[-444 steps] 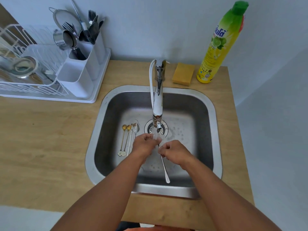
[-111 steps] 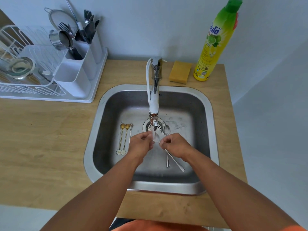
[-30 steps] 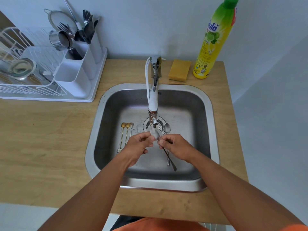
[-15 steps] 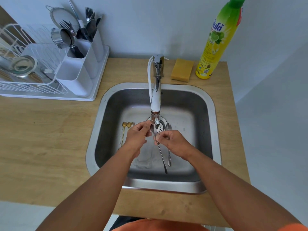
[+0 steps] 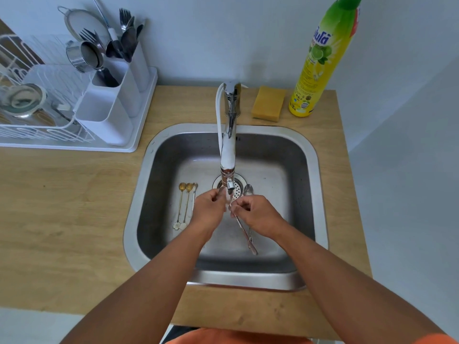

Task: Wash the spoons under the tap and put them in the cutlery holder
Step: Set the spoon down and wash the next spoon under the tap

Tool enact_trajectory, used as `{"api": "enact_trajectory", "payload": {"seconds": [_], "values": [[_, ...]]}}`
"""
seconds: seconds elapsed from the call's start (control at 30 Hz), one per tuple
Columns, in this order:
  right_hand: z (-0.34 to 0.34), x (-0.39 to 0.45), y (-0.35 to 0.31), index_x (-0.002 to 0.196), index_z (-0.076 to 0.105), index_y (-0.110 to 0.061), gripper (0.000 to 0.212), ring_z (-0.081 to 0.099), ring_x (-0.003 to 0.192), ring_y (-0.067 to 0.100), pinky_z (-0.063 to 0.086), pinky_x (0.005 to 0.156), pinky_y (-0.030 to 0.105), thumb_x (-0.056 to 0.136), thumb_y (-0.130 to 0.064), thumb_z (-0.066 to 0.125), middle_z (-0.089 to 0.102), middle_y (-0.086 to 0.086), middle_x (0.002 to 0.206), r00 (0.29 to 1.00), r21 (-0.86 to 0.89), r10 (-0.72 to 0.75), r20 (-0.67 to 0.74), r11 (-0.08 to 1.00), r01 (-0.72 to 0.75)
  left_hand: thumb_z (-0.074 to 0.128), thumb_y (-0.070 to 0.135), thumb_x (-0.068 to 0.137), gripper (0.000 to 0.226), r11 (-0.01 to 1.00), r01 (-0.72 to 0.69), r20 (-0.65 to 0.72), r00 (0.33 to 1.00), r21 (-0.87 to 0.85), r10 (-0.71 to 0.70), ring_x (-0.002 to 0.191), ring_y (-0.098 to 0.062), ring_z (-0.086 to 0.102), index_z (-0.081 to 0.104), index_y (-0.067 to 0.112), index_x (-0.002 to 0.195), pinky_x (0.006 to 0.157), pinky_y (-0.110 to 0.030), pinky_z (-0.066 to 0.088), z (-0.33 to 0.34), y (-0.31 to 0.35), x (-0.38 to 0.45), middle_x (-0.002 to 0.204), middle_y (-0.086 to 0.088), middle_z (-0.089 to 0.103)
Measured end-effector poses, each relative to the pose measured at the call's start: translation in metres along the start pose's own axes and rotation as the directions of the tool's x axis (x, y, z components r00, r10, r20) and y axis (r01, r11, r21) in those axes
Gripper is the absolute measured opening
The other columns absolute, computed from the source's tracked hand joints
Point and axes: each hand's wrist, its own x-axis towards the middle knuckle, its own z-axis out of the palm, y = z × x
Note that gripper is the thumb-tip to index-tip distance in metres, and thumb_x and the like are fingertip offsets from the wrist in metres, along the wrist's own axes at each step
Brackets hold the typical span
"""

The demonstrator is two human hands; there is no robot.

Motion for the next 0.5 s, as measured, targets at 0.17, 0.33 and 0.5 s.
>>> {"api": "enact_trajectory", "payload": {"seconds": [0.17,0.33,0.5], "values": [[-0.003,-0.003,0.007,0.08,0.076,-0.026,0.02,0.07,0.077,0.007,0.054,0.072,0.025,0.098,-0.027,0.067,0.077,-0.009,0.08,0.999,-0.05,0.029,-0.023,0.998,-0.031,0.038,0.051,0.109,0.042,0.994,0.06,0.072,0.995,0.088,-0.067,0.09,-0.018,0.069,0.074,0.032,0.1,0.071,-0.034,0.048,0.002,-0.007,0.002,0.102,0.007,0.074],[-0.005,0.002,0.021,0.072,0.076,-0.024,0.025,0.07,0.075,0.013,0.054,0.071,0.028,0.095,-0.027,0.066,0.078,-0.004,0.079,0.967,0.012,0.186,-0.172,0.982,-0.187,0.046,0.054,0.104,0.04,0.952,0.047,-0.066,0.997,0.303,-0.028,0.095,-0.022,0.068,0.072,0.026,0.094,0.084,-0.04,0.055,-0.017,-0.023,0.015,0.096,0.006,0.073],[-0.019,0.013,0.029,0.076,0.074,-0.02,0.025,0.07,0.08,0.019,0.057,0.073,0.032,0.096,-0.026,0.059,0.075,-0.004,0.081,0.884,-0.044,0.333,-0.327,0.93,-0.366,0.066,0.039,0.093,0.014,0.804,0.16,-0.236,0.971,0.572,-0.025,0.093,-0.024,0.065,0.069,0.031,0.104,0.078,-0.034,0.051,-0.049,-0.047,0.027,0.101,0.005,0.067]]}}
